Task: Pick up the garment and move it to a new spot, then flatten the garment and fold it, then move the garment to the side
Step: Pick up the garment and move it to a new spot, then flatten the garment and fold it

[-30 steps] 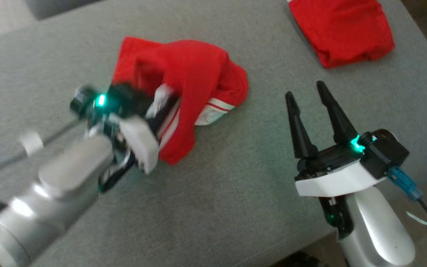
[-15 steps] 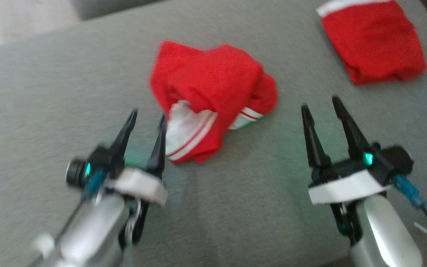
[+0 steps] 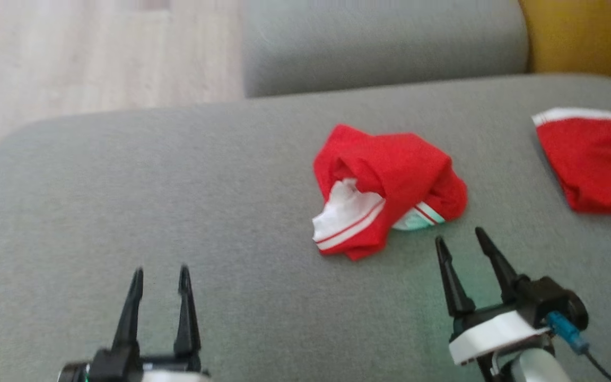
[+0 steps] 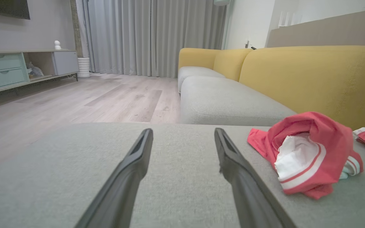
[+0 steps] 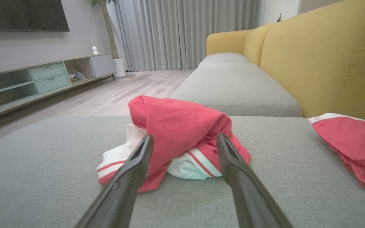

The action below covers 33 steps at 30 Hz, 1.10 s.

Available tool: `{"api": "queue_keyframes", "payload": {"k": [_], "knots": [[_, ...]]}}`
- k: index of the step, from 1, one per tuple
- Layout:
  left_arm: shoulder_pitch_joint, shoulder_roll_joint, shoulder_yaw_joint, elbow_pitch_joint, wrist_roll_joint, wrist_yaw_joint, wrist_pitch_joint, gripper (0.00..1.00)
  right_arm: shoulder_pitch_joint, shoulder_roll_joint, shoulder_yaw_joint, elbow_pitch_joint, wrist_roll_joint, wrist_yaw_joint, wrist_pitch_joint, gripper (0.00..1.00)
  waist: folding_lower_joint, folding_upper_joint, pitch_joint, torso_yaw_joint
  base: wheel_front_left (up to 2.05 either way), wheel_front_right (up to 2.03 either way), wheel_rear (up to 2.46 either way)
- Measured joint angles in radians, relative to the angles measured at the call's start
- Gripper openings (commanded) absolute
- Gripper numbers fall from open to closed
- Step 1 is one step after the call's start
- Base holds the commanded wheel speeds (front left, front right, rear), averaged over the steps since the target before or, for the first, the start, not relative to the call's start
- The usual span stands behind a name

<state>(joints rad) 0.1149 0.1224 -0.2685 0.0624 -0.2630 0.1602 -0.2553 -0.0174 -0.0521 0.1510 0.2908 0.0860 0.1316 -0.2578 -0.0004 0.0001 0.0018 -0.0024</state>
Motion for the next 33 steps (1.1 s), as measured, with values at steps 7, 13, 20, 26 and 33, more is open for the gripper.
{"api": "queue_keyframes", "payload": {"k": [7,13,20,26,33], "knots": [[0.075,-0.045,0.073,-0.002,0.079,-0.08,0.0,1.0,0.034,0.003,0.01,0.013,-0.001,0.0,0.0,1.0,0.0002,0.0,-0.055,0.039,0.0,0.0,0.0],[0.075,-0.058,0.1,-0.001,0.105,-0.101,0.0,1.0,0.034,0.003,0.009,0.014,-0.001,0.0,0.0,1.0,0.0004,0.0,-0.056,0.039,0.0,0.0,0.0],[0.075,-0.064,0.108,0.012,0.114,-0.118,0.0,1.0,0.034,0.003,0.006,0.014,0.001,0.0,0.0,1.0,0.0004,0.0,-0.057,0.041,0.0,0.0,0.0],[0.075,-0.065,0.106,0.025,0.113,-0.118,0.0,1.0,0.034,0.003,0.006,0.014,0.002,0.0,0.0,1.0,0.0004,0.0,-0.058,0.04,0.0,0.0,0.0],[0.075,-0.065,0.103,0.028,0.103,-0.116,0.0,1.0,0.034,0.003,0.008,0.013,0.011,0.0,0.0,1.0,0.0004,0.0,-0.051,0.026,0.0,0.0,0.0]]}}
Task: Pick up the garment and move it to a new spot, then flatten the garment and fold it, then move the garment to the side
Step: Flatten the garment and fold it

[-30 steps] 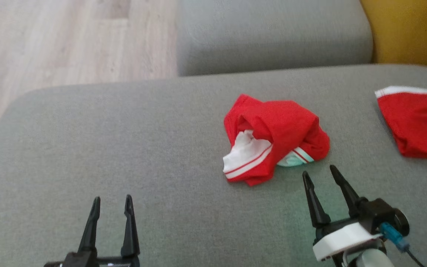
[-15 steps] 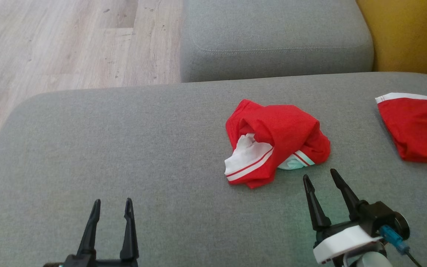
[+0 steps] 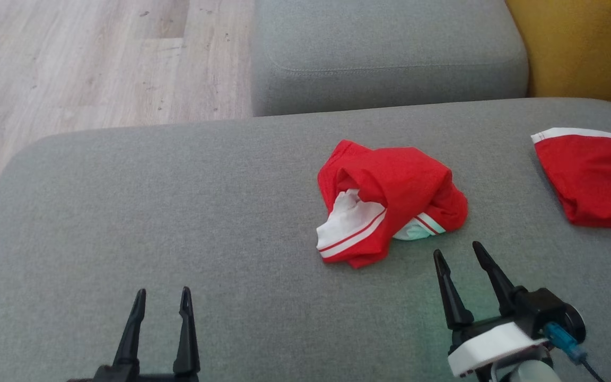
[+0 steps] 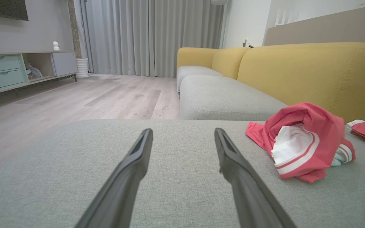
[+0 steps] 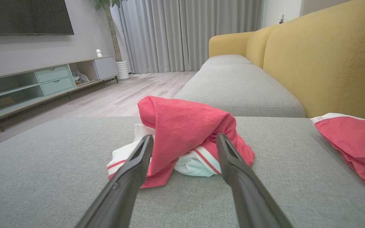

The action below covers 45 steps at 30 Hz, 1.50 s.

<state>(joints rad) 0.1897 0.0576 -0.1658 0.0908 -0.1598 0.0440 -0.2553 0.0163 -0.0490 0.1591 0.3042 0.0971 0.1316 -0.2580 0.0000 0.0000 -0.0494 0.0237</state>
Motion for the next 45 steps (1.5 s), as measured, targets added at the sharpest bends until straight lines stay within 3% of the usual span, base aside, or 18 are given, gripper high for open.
{"api": "queue_keyframes", "payload": {"k": [7,11,24,34,35,36,37,45], "knots": [[-0.004,0.0,-0.017,0.019,-0.011,-0.002,0.0,1.0,-0.002,0.0,0.012,-0.007,0.0,0.0,0.0,1.0,0.0,0.0,0.019,-0.023,0.0,0.0,0.0],[-0.038,0.0,-0.071,0.106,-0.03,-0.027,0.0,1.0,-0.006,0.0,0.024,-0.024,-0.001,0.0,0.0,1.0,0.0,0.0,0.044,-0.047,0.0,0.0,0.0],[-0.509,-0.004,-0.317,0.558,-0.257,-0.127,0.0,1.0,-0.151,-0.007,0.077,-0.067,-0.002,0.0,0.0,1.0,0.0005,0.0,0.233,-0.162,0.0,0.0,0.0],[-0.636,-0.004,-0.419,0.664,-0.316,-0.151,-0.003,1.0,-0.156,-0.008,0.098,-0.064,0.0,0.0,0.0,1.0,0.0001,0.0,0.295,-0.258,0.0,0.0,0.0],[-0.645,-0.004,-0.426,0.665,-0.318,-0.155,-0.003,0.82,-0.161,-0.008,0.098,-0.064,0.0,0.0,0.0,1.0,0.0001,0.0,0.297,-0.267,0.0,0.0,0.0],[-0.648,-0.004,-0.432,0.66,-0.325,-0.159,-0.002,0.33,-0.165,-0.008,0.097,-0.064,0.0,0.0,0.0,1.0,0.0001,0.0,0.297,-0.273,0.0,0.0,0.0],[-0.648,-0.004,-0.44,0.652,-0.336,-0.16,-0.002,0.0,-0.169,-0.008,0.096,-0.064,0.0,0.0,0.0,1.0,0.0001,0.0,0.296,-0.278,0.0,0.0,0.0],[-0.633,0.002,-0.573,0.519,-0.372,-0.169,-0.001,0.0,-0.167,-0.008,0.096,-0.053,0.009,0.0,0.0,1.0,-0.0001,0.0,0.249,-0.295,0.0,0.0,0.0]]}}
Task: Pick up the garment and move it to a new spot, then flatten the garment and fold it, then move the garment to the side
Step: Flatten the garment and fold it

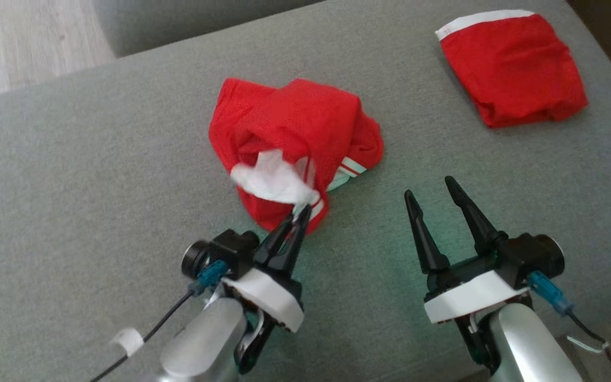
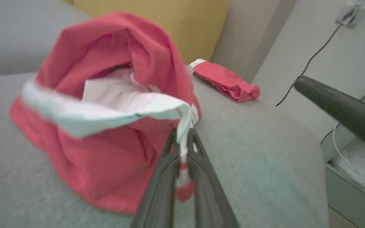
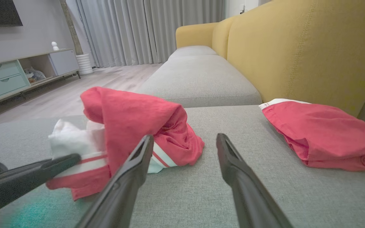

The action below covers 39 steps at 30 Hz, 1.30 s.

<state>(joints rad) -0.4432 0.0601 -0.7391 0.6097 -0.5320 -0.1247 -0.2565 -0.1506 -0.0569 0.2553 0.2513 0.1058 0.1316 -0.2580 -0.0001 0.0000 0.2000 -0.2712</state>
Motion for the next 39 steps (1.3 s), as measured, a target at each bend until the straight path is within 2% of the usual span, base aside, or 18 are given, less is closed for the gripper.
{"api": "queue_keyframes", "payload": {"k": [3,6,9,10,14,19,22,25,27,30,31,34,35,39], "knots": [[-0.039,0.026,-0.049,-0.057,0.023,0.0,0.0,0.0,0.001,0.001,0.005,0.0,0.0,0.0,0.0,1.0,0.0,0.0,-0.018,-0.009,0.0,0.0,0.0],[-0.179,0.062,-0.104,-0.088,0.039,0.0,0.004,0.0,0.002,0.002,0.006,-0.001,0.009,0.0,0.0,1.0,0.0,0.0,-0.028,-0.02,0.0,0.0,0.0],[-0.409,0.103,-0.126,-0.115,0.038,0.0,0.037,0.0,0.001,0.002,0.022,0.0,0.011,0.0,0.0,1.0,0.0001,0.0,-0.031,-0.038,0.0,0.0,0.0],[-0.643,0.137,-0.134,-0.141,0.012,0.0,0.058,0.0,0.001,0.003,0.032,-0.001,0.041,0.0,0.0,1.0,0.0001,0.0,-0.033,-0.056,0.0,0.0,0.0],[-0.86,0.17,-0.126,-0.144,-0.03,-0.008,0.047,0.0,0.002,0.003,0.033,-0.004,0.052,0.0,0.0,1.0,0.0,0.0,-0.046,-0.063,0.0,0.0,0.0],[-0.984,0.215,-0.068,-0.181,-0.113,-0.008,0.026,0.0,0.018,0.003,0.007,-0.012,0.051,0.0,0.0,1.0,0.0,0.0,-0.059,-0.037,0.0,0.0,0.0],[-0.944,0.288,-0.068,-0.225,-0.188,-0.008,0.069,0.0,0.035,0.003,-0.018,-0.013,0.049,0.0,0.0,1.0,0.0,0.0,-0.067,-0.006,0.0,0.0,0.0],[-0.772,0.408,-0.094,-0.279,-0.214,-0.004,0.111,0.0,0.05,0.003,-0.032,-0.014,0.042,0.0,0.0,1.0,0.0,0.0,-0.071,0.031,0.0,0.0,0.0],[-0.591,0.481,-0.102,-0.301,-0.248,0.032,0.108,0.0,0.055,0.003,-0.039,-0.016,0.04,0.0,0.0,1.0,0.0001,0.0,-0.069,0.055,0.0,0.0,0.0],[-0.302,0.552,-0.107,-0.312,-0.302,0.105,0.067,0.0,0.056,0.003,-0.044,-0.017,0.033,0.0,0.0,1.0,0.0,0.0,-0.059,0.089,0.0,0.0,0.0],[-0.155,0.579,-0.103,-0.311,-0.33,0.148,0.039,0.0,0.055,0.004,-0.044,-0.018,0.03,0.0,0.0,1.0,0.0001,0.0,-0.048,0.105,0.0,0.0,0.0],[-0.025,0.591,-0.082,-0.31,-0.337,0.198,0.016,0.0,0.055,0.005,-0.051,-0.017,0.024,0.0,0.0,1.0,0.0,0.0,-0.033,0.127,0.0,0.0,0.0],[-0.025,0.591,-0.082,-0.31,-0.337,0.198,0.016,0.0,0.055,0.005,-0.051,-0.017,0.024,0.0,0.0,1.0,0.0,0.0,-0.033,0.127,0.0,0.0,0.0],[0.054,0.589,0.02,-0.334,-0.309,0.259,0.008,0.0,0.055,0.005,-0.061,-0.017,0.007,0.0,0.0,1.0,0.0001,0.0,-0.017,0.154,0.0,0.0,0.0]]}}
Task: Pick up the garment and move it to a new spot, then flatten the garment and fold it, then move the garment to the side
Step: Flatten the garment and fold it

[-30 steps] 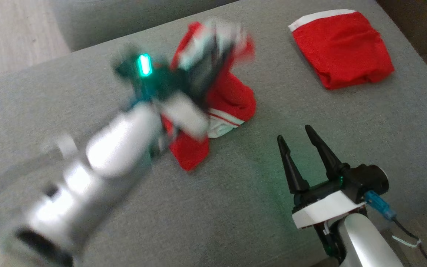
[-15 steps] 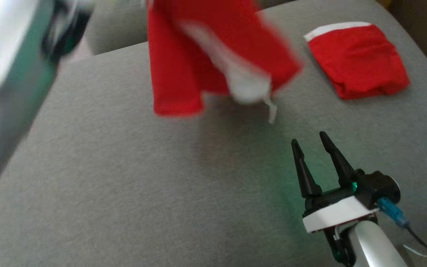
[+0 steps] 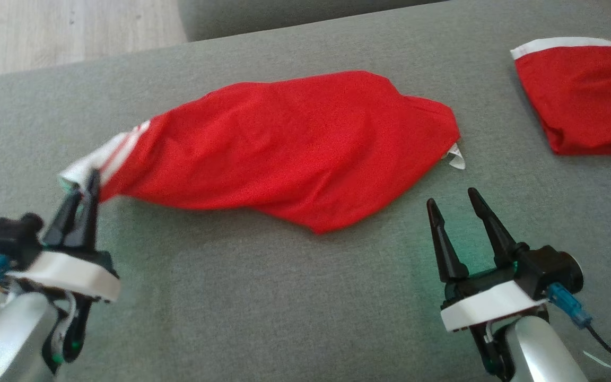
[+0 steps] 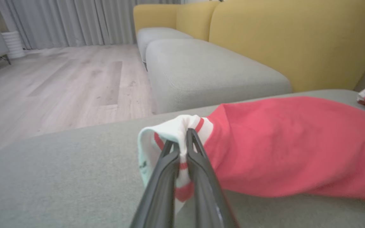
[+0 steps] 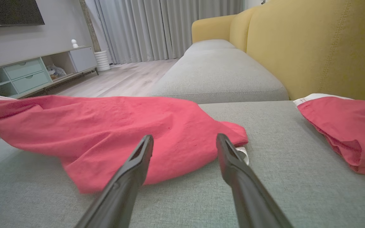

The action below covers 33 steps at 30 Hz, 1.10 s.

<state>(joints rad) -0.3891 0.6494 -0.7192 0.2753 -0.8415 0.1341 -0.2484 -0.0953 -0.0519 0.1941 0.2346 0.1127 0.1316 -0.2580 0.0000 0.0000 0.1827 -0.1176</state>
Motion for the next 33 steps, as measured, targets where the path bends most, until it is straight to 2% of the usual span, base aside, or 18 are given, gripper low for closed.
{"api": "queue_keyframes", "payload": {"k": [3,4,5,7,11,13,17,20,23,24,25,27,33], "knots": [[0.043,-0.015,0.108,-0.047,0.03,0.015,-0.001,0.0,0.0,0.0,-0.008,0.002,-0.007,0.0,0.0,1.0,0.0,0.0,0.007,0.016,0.0,0.0,0.0],[0.061,-0.024,0.133,-0.056,0.037,0.017,-0.002,0.41,0.0,0.0,-0.009,0.004,-0.009,0.0,0.0,1.0,0.0,0.0,0.008,0.021,0.0,0.0,0.0],[0.082,-0.031,0.145,-0.058,0.045,0.02,-0.004,1.0,0.0,0.0,-0.008,0.006,-0.009,0.0,0.0,1.0,0.0,0.0,0.009,0.023,0.0,0.0,0.0],[0.13,-0.038,0.145,-0.06,0.063,0.026,-0.004,1.0,0.0,0.0,-0.008,0.007,-0.009,0.0,0.0,1.0,0.0,0.0,0.009,0.026,0.0,0.0,0.0],[0.187,-0.04,0.12,-0.094,0.106,0.071,0.001,1.0,-0.001,0.0,-0.006,0.011,-0.009,0.0,0.0,1.0,-0.0001,0.0,0.007,0.022,0.0,0.0,0.0],[0.173,-0.039,0.105,-0.14,0.148,0.086,0.001,1.0,-0.001,0.0,-0.005,0.01,-0.008,0.0,0.0,1.0,0.0,0.0,0.01,0.018,0.0,0.0,0.0],[0.068,-0.056,0.041,-0.195,0.226,0.079,0.042,1.0,-0.004,0.0,-0.001,0.006,-0.008,0.0,0.0,1.0,0.0,0.0,0.027,0.009,0.0,0.0,0.0],[-0.065,-0.104,-0.01,-0.179,0.273,0.04,0.097,1.0,-0.025,0.0,0.01,-0.002,-0.008,0.0,0.0,1.0,0.0,0.0,0.052,-0.002,0.0,0.0,0.0],[-0.211,-0.193,-0.052,-0.096,0.288,-0.006,0.14,1.0,-0.058,-0.002,0.021,-0.017,-0.008,0.0,0.0,1.0,0.0001,0.0,0.088,-0.017,0.0,0.0,0.0],[-0.256,-0.223,-0.066,-0.056,0.292,-0.027,0.152,1.0,-0.068,-0.002,0.022,-0.02,-0.008,0.0,0.0,1.0,0.0001,0.0,0.102,-0.022,0.0,0.0,0.0],[-0.331,-0.281,-0.087,0.031,0.295,-0.06,0.162,1.0,-0.083,-0.002,0.025,-0.025,-0.008,0.0,0.0,1.0,0.0002,0.0,0.129,-0.036,0.0,0.0,0.0],[-0.395,-0.331,-0.109,0.127,0.303,-0.089,0.171,1.0,-0.09,-0.004,0.027,-0.029,-0.007,0.0,0.0,1.0,0.0002,0.0,0.156,-0.05,0.0,0.0,0.0],[-0.526,-0.428,-0.148,0.429,0.313,-0.156,0.244,1.0,-0.108,-0.009,0.034,-0.035,-0.007,0.0,0.0,1.0,0.0003,0.0,0.211,-0.105,0.0,0.0,0.0]]}}
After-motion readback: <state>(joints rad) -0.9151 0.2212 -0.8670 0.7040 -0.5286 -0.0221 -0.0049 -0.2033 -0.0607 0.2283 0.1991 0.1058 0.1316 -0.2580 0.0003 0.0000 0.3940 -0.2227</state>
